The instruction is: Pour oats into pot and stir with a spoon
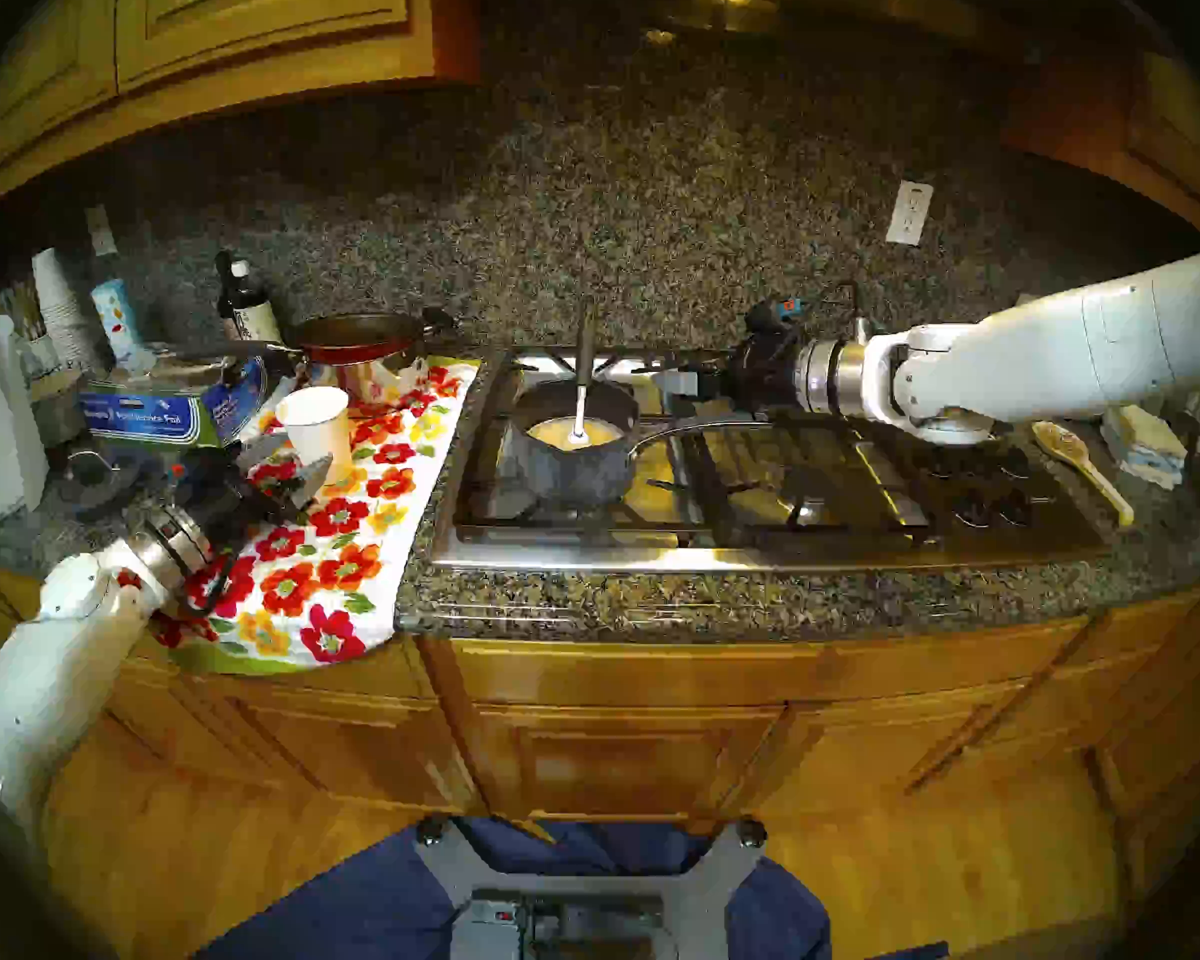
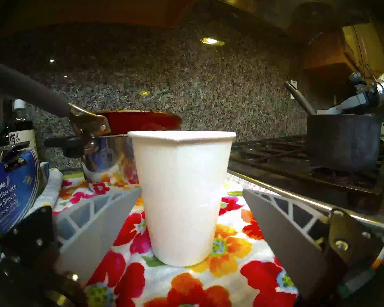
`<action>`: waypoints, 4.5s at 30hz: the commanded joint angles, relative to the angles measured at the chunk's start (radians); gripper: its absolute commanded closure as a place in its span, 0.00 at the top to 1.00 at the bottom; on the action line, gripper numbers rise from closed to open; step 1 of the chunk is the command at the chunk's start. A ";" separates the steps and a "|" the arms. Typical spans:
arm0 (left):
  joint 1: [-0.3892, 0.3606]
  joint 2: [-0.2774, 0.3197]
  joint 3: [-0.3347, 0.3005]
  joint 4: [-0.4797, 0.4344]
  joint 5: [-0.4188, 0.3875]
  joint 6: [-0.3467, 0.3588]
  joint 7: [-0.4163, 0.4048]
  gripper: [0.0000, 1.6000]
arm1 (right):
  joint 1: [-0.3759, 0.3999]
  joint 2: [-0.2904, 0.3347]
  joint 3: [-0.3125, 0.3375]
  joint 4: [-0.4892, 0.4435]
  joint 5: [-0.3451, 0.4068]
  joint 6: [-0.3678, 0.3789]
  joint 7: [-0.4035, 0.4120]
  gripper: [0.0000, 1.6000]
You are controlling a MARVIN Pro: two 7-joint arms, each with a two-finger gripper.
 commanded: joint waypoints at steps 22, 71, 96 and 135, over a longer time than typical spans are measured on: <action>-0.034 -0.018 -0.044 0.020 0.059 -0.063 0.008 1.00 | 0.035 -0.001 0.016 0.009 0.000 -0.012 0.002 1.00; -0.101 0.015 0.001 -0.042 0.103 0.063 0.049 1.00 | 0.035 -0.002 0.014 0.010 0.002 -0.012 0.004 1.00; -0.088 0.023 -0.004 -0.051 0.110 0.044 0.027 0.57 | 0.036 -0.003 0.013 0.010 0.003 -0.013 0.004 1.00; 0.032 0.147 -0.118 -0.325 0.114 0.110 0.001 0.67 | 0.035 -0.004 0.012 0.010 0.005 -0.013 0.005 1.00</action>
